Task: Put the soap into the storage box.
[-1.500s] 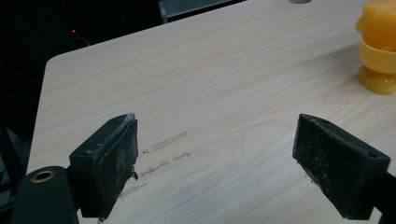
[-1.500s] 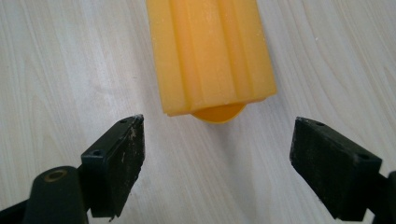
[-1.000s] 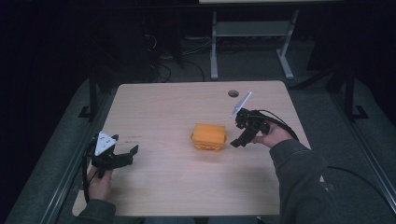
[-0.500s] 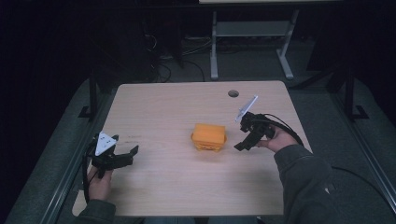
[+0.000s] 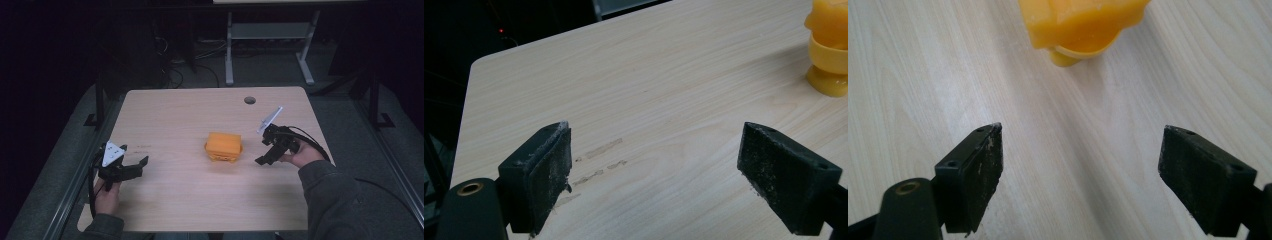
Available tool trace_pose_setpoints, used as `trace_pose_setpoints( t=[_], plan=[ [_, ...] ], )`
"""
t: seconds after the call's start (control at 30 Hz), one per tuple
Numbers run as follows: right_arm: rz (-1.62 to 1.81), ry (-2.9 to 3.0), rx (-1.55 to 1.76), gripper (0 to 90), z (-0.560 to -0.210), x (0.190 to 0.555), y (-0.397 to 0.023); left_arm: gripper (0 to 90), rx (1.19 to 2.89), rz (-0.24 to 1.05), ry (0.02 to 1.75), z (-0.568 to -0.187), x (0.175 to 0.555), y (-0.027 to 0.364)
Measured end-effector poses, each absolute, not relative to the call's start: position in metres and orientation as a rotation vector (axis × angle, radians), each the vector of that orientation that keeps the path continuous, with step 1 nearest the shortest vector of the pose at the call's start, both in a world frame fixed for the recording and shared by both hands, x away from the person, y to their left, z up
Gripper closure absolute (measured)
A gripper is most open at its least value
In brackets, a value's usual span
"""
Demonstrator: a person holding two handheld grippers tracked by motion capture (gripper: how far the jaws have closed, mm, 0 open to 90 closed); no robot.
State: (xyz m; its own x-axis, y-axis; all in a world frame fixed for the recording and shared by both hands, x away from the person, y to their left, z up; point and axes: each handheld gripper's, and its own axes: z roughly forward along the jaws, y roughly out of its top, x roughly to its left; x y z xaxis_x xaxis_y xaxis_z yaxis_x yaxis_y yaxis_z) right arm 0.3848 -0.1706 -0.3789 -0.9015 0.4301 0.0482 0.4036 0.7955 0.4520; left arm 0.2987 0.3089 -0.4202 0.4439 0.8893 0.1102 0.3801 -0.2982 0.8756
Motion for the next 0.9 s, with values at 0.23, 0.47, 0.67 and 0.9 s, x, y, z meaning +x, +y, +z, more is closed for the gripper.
trace_pose_setpoints(
  t=[0.23,0.47,0.67,0.9],
  plan=[
    [0.711,2.92,0.693,17.5,-0.381,0.381,-0.176,13.4,1.872,0.779,1.075,-0.42,0.299,0.309],
    [0.729,2.91,0.708,17.5,-0.384,0.377,-0.183,13.4,1.875,0.777,1.075,-0.42,0.299,0.309],
    [0.734,2.908,0.73,17.5,-0.389,0.372,-0.189,13.4,1.875,0.778,1.075,-0.42,0.299,0.309],
    [0.746,2.9,0.754,17.5,-0.394,0.367,-0.197,13.4,1.874,0.774,1.076,-0.42,0.299,0.309]
  ],
)
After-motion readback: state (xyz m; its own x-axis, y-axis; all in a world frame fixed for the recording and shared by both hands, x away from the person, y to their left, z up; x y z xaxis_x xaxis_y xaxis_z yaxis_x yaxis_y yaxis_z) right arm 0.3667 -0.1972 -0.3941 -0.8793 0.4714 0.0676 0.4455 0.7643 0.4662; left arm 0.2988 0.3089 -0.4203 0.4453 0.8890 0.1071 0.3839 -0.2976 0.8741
